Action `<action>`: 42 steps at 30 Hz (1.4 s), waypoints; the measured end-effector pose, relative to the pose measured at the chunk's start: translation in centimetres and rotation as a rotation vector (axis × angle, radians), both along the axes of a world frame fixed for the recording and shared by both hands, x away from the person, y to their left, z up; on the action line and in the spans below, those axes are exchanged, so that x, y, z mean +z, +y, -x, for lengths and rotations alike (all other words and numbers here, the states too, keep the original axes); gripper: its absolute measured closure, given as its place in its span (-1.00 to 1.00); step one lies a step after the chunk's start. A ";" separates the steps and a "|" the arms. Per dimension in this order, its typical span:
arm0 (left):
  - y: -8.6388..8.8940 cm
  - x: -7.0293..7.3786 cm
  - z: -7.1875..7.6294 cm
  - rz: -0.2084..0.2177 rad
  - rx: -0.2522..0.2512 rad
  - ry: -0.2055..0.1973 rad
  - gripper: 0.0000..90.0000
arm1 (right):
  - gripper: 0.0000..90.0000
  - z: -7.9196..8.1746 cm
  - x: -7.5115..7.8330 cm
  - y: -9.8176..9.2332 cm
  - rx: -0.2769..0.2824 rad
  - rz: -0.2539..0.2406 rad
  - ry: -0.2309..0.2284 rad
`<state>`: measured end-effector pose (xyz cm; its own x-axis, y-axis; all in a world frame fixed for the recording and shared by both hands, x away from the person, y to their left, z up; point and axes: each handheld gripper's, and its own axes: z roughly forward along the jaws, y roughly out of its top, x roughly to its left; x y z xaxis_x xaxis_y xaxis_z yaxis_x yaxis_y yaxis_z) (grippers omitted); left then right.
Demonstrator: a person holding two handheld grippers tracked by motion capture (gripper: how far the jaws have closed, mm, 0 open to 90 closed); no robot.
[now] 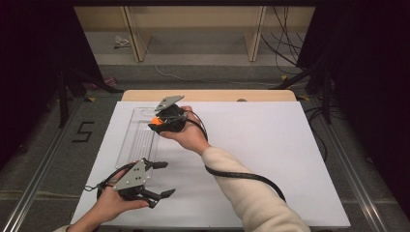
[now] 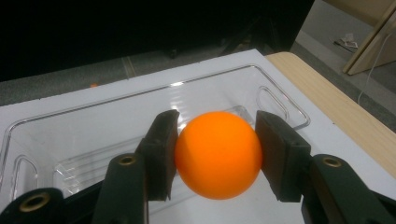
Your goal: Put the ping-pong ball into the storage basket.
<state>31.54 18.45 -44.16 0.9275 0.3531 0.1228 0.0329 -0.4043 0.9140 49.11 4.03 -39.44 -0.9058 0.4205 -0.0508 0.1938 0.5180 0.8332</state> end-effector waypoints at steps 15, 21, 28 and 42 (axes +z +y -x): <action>0.0 0.0 0.0 -0.003 -0.001 0.000 -0.62 | 0.14 0.0 -0.1 1.0 0.018 0.005 0.002; 0.0 0.0 0.0 -0.004 -0.003 0.001 -0.62 | 0.14 0.0 0.0 1.4 0.022 0.007 0.001; 0.0 0.0 0.0 -0.004 -0.004 0.002 -0.62 | 0.14 0.0 0.0 1.8 0.028 0.009 0.003; 0.0 0.0 0.0 -0.006 -0.007 0.002 -0.62 | 0.14 -0.1 0.0 2.7 0.040 0.013 0.004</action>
<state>31.51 18.41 -44.18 0.9302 0.3461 0.1225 0.0323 -0.4096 0.9117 49.16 6.71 -39.47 -0.9220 0.3835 -0.0526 0.1760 0.5362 0.8256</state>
